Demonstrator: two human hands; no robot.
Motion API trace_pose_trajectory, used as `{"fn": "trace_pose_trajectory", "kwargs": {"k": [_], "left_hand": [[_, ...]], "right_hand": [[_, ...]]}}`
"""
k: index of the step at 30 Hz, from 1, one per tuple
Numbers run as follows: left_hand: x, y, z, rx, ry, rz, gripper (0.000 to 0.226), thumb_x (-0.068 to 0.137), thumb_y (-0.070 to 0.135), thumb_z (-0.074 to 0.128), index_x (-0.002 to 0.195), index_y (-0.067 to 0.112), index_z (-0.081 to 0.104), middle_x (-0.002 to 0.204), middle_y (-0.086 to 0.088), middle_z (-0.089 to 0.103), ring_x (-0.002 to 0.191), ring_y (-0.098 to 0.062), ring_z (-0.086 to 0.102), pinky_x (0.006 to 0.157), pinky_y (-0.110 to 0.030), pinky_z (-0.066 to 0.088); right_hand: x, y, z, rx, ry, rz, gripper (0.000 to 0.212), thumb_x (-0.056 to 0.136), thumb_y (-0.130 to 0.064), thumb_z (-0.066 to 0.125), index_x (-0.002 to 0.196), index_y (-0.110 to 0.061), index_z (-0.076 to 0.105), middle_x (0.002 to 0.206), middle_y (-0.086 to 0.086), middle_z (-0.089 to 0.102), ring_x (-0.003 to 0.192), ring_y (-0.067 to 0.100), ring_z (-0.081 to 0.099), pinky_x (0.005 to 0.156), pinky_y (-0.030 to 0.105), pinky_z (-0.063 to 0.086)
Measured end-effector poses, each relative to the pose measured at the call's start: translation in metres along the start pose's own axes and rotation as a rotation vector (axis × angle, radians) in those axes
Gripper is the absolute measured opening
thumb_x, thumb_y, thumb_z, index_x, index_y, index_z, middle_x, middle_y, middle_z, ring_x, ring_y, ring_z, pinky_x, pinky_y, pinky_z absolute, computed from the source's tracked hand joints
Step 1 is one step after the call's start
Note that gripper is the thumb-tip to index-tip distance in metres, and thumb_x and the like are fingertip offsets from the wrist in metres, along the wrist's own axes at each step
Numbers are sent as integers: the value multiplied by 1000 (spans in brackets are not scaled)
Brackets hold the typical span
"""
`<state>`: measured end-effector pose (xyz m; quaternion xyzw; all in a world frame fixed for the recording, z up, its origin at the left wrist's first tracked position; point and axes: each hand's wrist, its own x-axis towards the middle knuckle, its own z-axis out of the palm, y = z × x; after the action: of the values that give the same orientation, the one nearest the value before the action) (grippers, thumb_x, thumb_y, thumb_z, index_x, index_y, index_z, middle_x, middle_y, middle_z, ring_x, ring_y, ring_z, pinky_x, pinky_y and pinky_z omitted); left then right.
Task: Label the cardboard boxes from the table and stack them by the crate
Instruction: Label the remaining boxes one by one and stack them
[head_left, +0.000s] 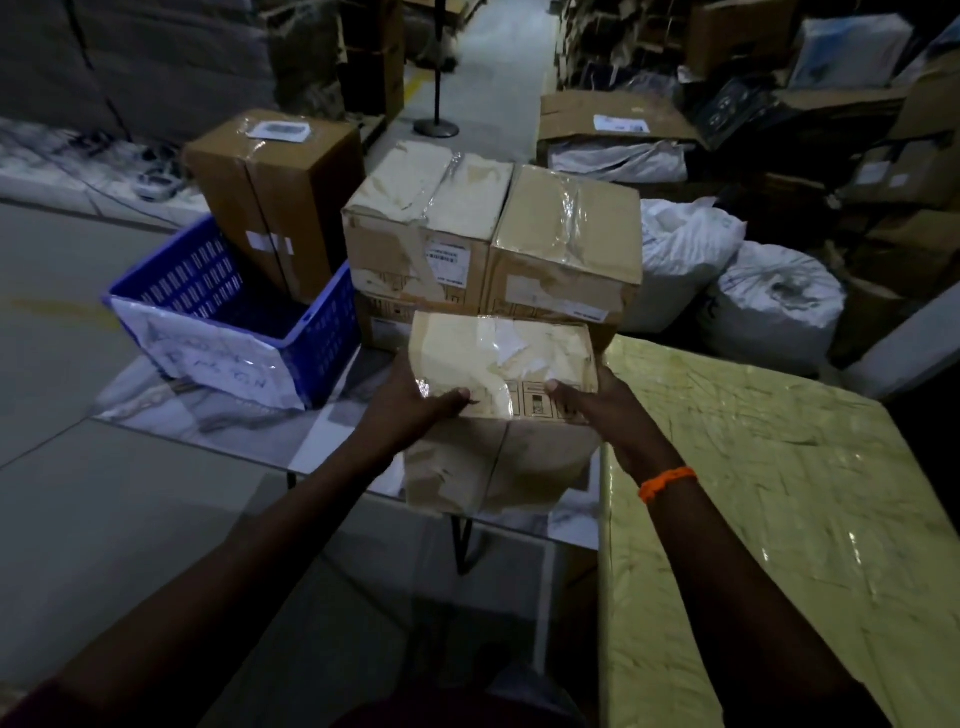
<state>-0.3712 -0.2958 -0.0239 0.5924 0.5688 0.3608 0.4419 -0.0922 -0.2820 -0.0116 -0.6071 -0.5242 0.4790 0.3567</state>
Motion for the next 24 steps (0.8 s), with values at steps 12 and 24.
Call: {"fn": "trace_pose_trajectory", "kwargs": {"k": [12,24], "left_hand": [[-72,-28,-32,-283,330,-131,74,80,44,83,139,19,47,128,3,59,110,-10,61,77,-24,51],[-94,-49,-41,-562,51,-421,64,86,71,58,142,42,46,131,8,54,118,-18,54,81,-38,49]], "right_hand": [[-48,24,52,145,72,-32,67,75,-52,87,129,-23,62,126,1,72,114,17,69,94,42,60],[-65,52,36,297,-64,340,67,84,-85,50,133,-42,66,127,-4,69,116,26,62,98,58,52]]}}
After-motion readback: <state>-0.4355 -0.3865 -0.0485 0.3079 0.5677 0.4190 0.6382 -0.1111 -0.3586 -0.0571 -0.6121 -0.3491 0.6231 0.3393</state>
